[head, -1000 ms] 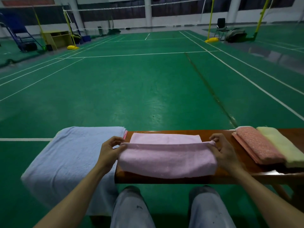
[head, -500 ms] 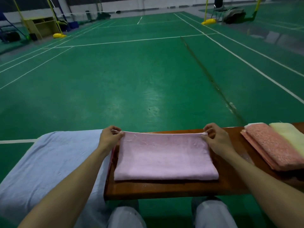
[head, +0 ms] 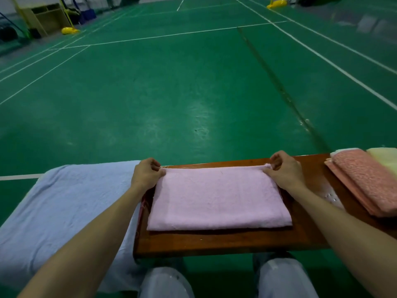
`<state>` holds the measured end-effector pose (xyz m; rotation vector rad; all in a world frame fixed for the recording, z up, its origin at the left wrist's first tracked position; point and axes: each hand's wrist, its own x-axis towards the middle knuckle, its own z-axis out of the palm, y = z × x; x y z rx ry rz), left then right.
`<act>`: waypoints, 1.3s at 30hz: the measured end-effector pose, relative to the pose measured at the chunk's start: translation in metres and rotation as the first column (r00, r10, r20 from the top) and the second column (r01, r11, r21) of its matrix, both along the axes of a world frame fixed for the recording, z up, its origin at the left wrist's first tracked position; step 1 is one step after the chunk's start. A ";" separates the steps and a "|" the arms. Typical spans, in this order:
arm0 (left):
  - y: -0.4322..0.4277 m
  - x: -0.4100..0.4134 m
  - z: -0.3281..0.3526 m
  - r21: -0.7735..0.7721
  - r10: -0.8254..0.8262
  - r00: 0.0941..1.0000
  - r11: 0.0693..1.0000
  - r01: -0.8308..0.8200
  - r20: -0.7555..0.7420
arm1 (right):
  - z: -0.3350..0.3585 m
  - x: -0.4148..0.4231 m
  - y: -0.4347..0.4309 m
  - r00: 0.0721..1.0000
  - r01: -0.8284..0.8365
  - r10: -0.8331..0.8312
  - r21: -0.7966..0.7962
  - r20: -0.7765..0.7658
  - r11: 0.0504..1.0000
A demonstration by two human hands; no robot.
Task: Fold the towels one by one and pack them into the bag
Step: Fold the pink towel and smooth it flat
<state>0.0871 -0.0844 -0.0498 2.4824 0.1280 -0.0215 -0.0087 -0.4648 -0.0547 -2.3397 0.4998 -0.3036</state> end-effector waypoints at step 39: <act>-0.251 -0.036 0.020 -0.578 -0.743 0.626 0.625 0.524 -0.235 | -0.002 -0.104 0.076 0.968 0.030 -0.206 0.745 0.146 0.666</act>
